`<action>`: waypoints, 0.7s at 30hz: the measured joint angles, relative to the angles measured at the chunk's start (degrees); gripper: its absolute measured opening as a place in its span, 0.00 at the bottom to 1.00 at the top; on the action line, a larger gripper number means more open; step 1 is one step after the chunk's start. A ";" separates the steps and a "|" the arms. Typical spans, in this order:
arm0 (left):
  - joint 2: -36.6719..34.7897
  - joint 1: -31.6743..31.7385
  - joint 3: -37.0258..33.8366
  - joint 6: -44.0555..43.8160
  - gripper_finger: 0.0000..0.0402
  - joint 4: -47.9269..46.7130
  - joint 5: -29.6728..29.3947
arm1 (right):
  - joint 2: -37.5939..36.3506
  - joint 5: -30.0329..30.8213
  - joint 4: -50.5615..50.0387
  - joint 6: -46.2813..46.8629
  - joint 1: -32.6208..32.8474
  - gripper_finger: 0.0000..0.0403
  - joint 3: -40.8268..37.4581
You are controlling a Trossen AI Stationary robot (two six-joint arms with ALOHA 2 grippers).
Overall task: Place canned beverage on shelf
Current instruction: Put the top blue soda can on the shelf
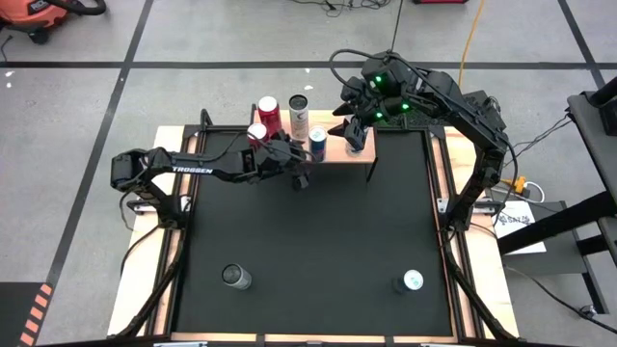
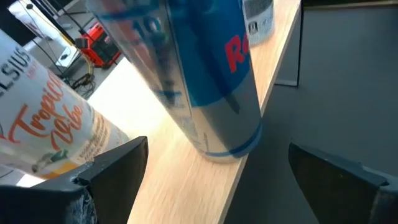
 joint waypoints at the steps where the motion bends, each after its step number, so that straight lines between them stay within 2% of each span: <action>1: 0.00 -0.01 0.00 -0.02 0.97 -0.49 0.00 | 0.00 0.00 0.00 0.00 0.00 0.68 0.00; 16: 0.00 -3.12 0.00 -0.04 0.97 -2.14 0.00 | 0.00 0.00 -0.21 0.00 0.00 0.68 0.00; 21: 0.00 -4.82 0.00 -0.02 0.97 -2.05 -0.54 | 0.00 0.00 -3.24 0.02 0.00 0.68 0.00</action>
